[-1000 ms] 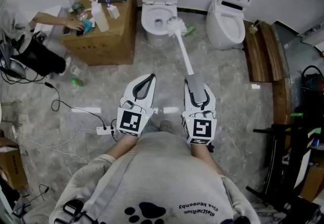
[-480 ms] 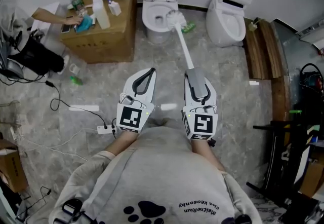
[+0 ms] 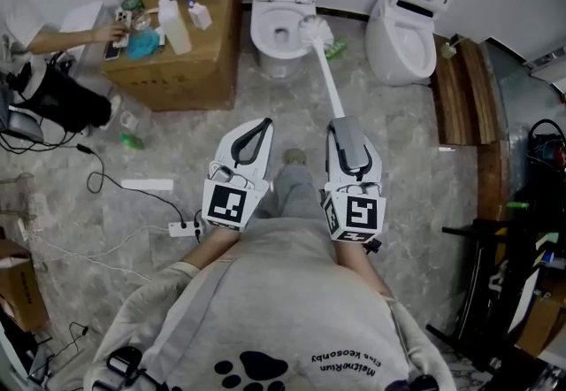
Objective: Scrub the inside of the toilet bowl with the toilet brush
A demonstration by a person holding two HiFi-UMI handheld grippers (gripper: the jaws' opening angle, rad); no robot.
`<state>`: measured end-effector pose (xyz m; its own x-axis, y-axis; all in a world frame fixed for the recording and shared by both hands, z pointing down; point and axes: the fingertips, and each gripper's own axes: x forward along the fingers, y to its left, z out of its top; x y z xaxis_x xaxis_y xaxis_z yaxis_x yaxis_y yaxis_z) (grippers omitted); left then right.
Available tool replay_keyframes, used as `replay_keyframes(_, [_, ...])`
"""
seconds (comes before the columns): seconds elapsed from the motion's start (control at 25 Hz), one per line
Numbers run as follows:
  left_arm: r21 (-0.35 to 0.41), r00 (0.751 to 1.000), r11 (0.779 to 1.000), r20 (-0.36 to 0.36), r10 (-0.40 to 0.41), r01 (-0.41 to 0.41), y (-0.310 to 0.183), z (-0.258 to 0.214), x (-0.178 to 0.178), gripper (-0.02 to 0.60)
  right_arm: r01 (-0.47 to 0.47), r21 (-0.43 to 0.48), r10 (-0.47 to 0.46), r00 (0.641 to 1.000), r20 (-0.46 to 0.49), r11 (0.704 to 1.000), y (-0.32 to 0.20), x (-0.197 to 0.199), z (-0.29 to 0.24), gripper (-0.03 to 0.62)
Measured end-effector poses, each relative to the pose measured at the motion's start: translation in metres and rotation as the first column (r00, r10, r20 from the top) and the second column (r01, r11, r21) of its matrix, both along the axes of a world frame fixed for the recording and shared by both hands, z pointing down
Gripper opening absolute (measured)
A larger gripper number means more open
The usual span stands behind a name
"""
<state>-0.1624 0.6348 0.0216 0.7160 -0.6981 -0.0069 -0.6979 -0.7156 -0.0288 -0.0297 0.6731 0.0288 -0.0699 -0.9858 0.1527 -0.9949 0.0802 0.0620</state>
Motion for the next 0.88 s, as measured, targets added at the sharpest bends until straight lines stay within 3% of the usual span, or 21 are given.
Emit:
replay_keyframes(0.56, [0.01, 0.998, 0.998, 0.014, -0.068, 0.068, -0.141, -0.003, 0.1, -0.003, 0.133, -0.025, -0.133, 0.991, 0.01, 0.991, -0.16, 0.09, 0.009, 0.153])
replay_keyframes(0.88, [-0.022, 0.989, 0.989, 0.02, -0.149, 0.149, -0.185, 0.004, 0.117, -0.003, 0.206, -0.01, -0.206, 0.978, 0.027, 0.979, -0.218, 0.115, 0.009, 0.153])
